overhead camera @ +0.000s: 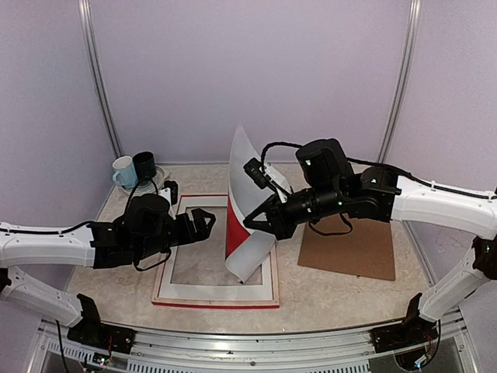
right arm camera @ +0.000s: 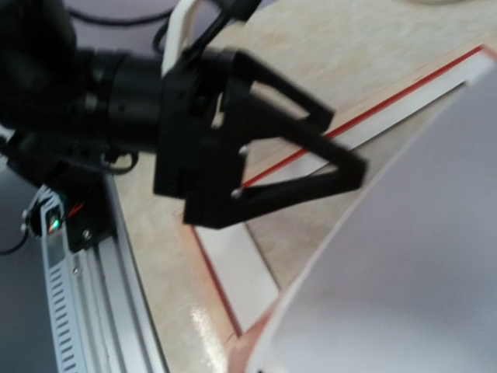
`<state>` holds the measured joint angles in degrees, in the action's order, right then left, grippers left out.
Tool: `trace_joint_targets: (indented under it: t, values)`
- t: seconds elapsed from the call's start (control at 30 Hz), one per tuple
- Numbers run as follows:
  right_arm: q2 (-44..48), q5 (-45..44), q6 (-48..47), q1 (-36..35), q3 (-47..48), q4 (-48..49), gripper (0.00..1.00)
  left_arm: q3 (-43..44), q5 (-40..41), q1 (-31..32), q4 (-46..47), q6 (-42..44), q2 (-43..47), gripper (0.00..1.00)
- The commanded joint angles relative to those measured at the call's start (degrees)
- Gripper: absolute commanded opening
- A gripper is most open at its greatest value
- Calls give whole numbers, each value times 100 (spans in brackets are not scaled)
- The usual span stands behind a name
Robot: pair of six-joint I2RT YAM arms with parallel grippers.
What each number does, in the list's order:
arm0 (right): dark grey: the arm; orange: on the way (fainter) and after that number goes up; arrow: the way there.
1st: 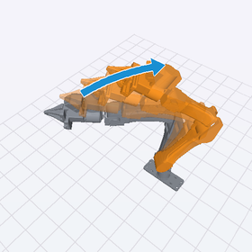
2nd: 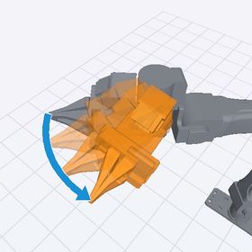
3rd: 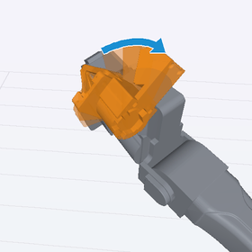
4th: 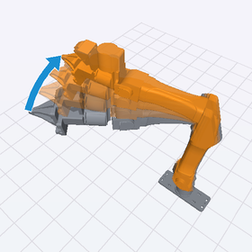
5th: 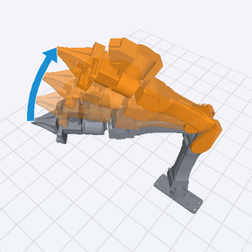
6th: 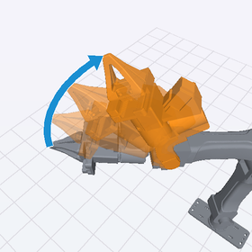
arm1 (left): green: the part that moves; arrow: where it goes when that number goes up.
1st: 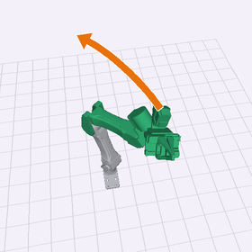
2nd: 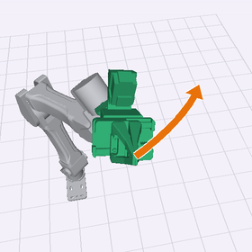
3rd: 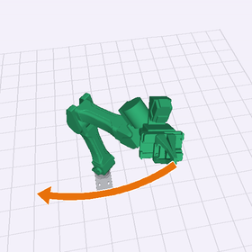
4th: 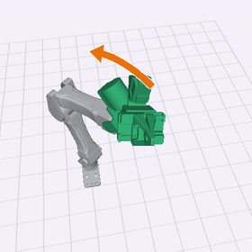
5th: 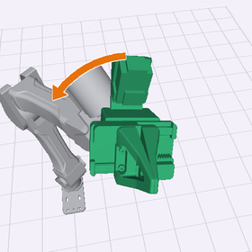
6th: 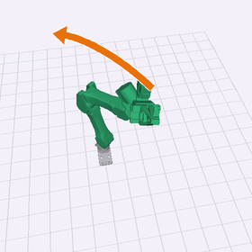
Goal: Put the photo into the frame
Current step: Turn over the photo, then place the photo on the mat board.
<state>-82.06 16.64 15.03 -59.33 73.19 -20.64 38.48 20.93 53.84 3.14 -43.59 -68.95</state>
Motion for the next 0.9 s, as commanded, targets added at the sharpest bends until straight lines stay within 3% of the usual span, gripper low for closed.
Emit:
trace_joint_targets:
  t: [0.0, 0.5, 0.87]
  values:
    - [-317, 266, -116, -119, 297, 216, 0, -140, 206, -62, -157, -159, 165, 99]
    - [-1130, 287, 246, -287, 620, 617, 0, -872, 432, -516, -666, -443, 970, 99]
    - [-2192, 678, 499, -471, 1499, 844, 5, -1318, 271, -1018, -961, -628, 1657, 99]
